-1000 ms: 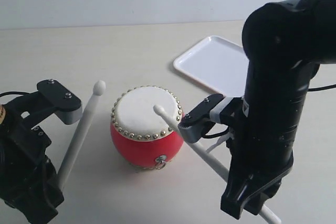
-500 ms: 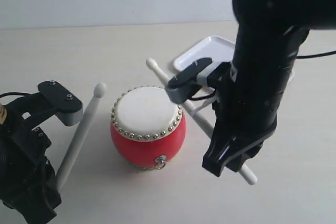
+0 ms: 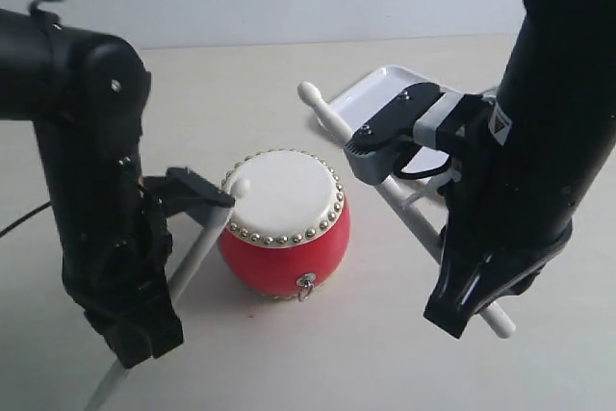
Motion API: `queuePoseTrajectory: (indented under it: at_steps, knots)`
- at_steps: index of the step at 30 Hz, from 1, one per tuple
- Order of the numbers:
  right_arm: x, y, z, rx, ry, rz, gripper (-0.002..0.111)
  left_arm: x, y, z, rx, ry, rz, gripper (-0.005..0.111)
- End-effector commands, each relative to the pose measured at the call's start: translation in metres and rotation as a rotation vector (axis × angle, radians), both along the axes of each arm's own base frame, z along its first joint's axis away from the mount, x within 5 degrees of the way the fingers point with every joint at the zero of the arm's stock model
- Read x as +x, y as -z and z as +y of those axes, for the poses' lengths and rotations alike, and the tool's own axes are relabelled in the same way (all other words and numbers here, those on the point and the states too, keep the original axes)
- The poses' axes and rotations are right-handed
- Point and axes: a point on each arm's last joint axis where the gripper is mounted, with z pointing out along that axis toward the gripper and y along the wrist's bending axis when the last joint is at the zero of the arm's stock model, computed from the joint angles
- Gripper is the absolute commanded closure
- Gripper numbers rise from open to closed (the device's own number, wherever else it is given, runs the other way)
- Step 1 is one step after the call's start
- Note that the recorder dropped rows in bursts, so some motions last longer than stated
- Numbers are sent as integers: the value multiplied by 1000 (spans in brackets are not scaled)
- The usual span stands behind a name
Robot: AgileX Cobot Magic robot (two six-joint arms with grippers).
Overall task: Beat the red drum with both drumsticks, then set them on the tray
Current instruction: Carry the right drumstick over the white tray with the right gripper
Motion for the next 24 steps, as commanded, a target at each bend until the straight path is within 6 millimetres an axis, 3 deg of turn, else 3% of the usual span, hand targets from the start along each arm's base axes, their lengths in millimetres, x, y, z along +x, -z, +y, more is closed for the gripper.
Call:
queuePoseTrajectory:
  at_steps: [1, 3, 5, 7, 9, 12, 15, 19, 24]
  knots:
    - [-5, -14, -6, 35, 0, -55, 108, -21, -70, 8, -205, -34, -141, 107]
    - [-3, -18, -11, 47, 16, -74, 108, -38, -104, 20, -300, -32, -244, 107]
    - [11, -16, -13, 81, 65, -125, 108, -53, -124, 34, -384, -76, -352, 107]
    - [30, -7, -26, 55, 120, -140, 108, -66, -130, 49, -467, -142, -467, 107]
    - [58, -6, -43, 42, 217, -166, 108, -80, -125, 65, -518, -175, -550, 107]
    - [103, -21, -70, 19, 350, -168, 108, -98, -111, 84, -531, -270, -595, 107]
    - [146, -15, -81, -16, 393, -138, 108, -102, -103, 88, -569, -313, -629, 107]
    - [188, 16, -74, -65, 331, -108, 108, -102, -100, 87, -571, -373, -610, 107]
    - [222, 50, -79, -227, 237, -128, 108, -102, -98, 83, -587, -412, -558, 107]
